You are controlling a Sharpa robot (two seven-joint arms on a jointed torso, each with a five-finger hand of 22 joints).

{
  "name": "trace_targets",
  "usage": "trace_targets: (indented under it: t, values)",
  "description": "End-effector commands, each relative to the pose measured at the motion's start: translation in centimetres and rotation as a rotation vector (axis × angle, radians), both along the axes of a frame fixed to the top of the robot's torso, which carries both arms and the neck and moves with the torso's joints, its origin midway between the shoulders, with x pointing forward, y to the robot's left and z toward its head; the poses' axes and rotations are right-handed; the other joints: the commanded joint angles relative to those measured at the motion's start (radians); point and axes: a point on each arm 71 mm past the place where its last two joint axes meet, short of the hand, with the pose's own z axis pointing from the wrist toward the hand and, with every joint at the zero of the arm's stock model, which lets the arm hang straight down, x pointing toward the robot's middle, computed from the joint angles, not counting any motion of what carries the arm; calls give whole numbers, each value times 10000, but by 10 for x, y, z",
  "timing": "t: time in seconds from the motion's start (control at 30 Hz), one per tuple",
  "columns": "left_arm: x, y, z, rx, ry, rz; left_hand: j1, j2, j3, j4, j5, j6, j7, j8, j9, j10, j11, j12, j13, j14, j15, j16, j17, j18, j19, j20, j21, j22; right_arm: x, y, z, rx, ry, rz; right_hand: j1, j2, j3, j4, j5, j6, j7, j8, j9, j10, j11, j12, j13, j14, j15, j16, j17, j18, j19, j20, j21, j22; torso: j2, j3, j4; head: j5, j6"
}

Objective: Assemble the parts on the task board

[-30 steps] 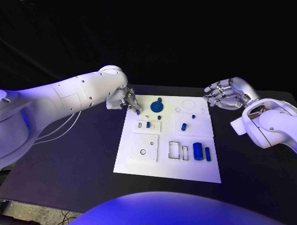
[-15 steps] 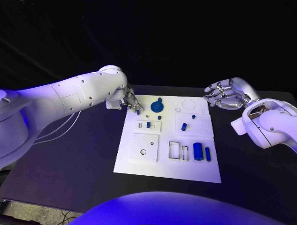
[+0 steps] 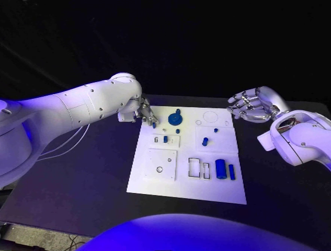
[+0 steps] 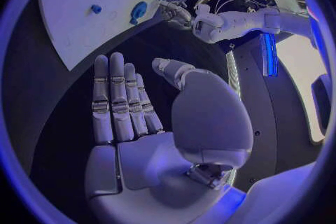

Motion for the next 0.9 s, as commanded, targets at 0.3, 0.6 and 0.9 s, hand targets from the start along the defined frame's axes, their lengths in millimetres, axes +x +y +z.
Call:
trace_targets:
  t: [0.3, 0.6, 0.9]
  values:
    - [-2, -4, -1, -64, 206, -213, 209, -19, 102, -17, 34, 20, -39, 66, 18, 61, -43, 41, -6, 1013, -18, 56, 2538, -40, 15, -12, 40, 1465, 0, 2, -1, -21, 32, 155, -86, 1, -24, -36, 65, -7, 43, 35, -15, 75, 8, -33, -8, -13, 88, -51, -15, 104, -46, 14, -60, -8, -1, -1, 1, 11, 1]
    - [-2, -6, -1, -215, 153, -182, 725, 118, 428, -36, -93, 14, -65, 95, 66, 76, -64, 41, -5, 1020, -37, 68, 2563, -39, 8, -31, 36, 1464, 0, 3, -1, -20, 32, 160, -69, 17, -17, -47, 93, -1, 40, 41, -18, 93, 4, -46, -34, -9, 86, -76, -16, 107, -53, 17, -58, -37, -3, -6, 6, 29, 1]
    - [-1, -5, -1, -605, 114, 97, 1509, 194, 2521, -386, -1873, -157, -61, 200, 257, 55, -68, -53, -98, 1029, -36, 84, 2596, -44, 14, -43, 80, 1473, 0, 3, -1, -26, 49, 164, -69, 17, -17, -47, 93, -1, 40, 41, -18, 93, 4, -46, -34, -9, 86, -76, -16, 107, -53, 17, -58, -37, 3, -6, 1, 38, 1]
